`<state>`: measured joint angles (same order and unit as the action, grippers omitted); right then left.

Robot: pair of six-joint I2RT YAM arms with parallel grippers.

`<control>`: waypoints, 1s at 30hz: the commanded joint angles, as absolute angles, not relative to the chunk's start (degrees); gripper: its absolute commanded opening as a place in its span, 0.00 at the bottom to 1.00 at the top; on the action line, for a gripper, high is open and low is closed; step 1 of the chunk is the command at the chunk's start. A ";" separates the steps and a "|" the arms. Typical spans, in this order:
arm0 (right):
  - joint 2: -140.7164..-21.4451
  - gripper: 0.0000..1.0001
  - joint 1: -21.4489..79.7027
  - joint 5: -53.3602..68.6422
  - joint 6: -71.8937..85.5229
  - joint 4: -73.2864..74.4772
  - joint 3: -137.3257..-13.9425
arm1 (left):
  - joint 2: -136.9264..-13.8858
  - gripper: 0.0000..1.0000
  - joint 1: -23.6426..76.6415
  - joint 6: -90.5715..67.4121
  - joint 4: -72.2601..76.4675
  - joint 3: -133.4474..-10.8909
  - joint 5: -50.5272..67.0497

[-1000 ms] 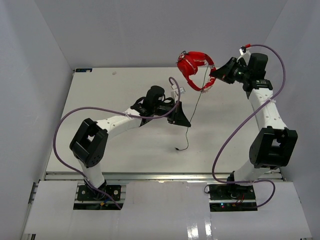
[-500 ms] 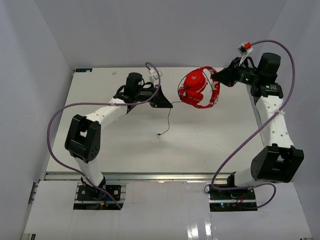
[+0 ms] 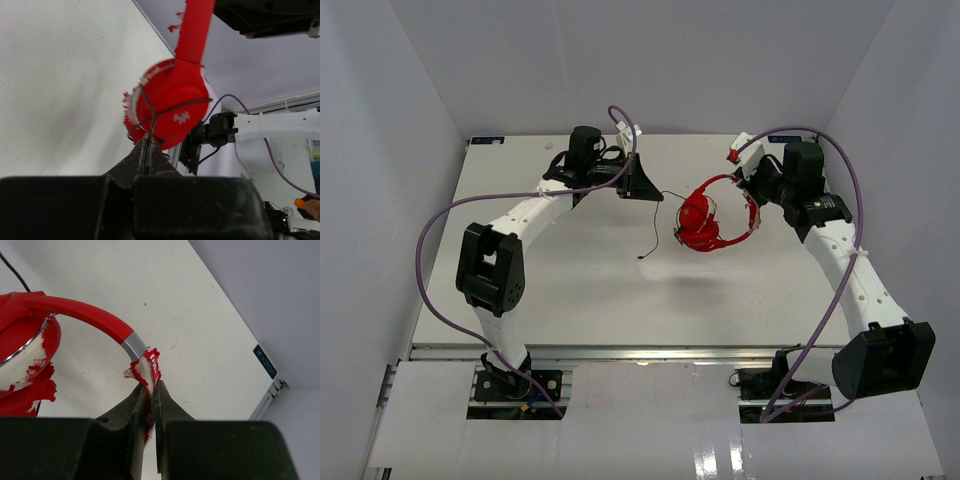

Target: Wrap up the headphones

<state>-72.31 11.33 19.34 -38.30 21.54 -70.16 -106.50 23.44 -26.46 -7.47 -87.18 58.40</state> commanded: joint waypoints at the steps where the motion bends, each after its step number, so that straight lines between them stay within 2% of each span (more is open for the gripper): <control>1: -73.35 0.08 13.51 5.38 -35.01 11.11 -69.81 | -104.03 0.00 23.99 -29.91 -8.44 -89.94 61.81; 5: -74.23 0.08 16.50 -3.73 -31.07 6.57 -67.71 | -102.67 0.00 25.45 -32.68 -8.92 -89.82 62.23; 13: -73.84 0.08 24.57 -11.68 -31.45 0.93 -63.64 | -104.58 0.00 27.94 -39.24 -9.05 -92.85 58.97; 18: -73.24 0.08 26.28 -16.05 -29.11 -3.10 -61.33 | -105.23 0.00 28.17 -45.41 -5.71 -93.68 56.81; 24: -76.43 0.08 25.89 -14.09 -17.57 2.72 -65.57 | -105.15 0.00 30.88 -52.58 3.80 -89.09 57.13; 30: -80.38 0.08 23.05 -4.10 -9.16 10.50 -74.20 | -103.20 0.00 31.49 -51.20 4.73 -81.55 54.56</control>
<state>-79.21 25.00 -10.79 -18.83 9.47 -66.57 -106.47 30.68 -50.20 2.33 -85.44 55.47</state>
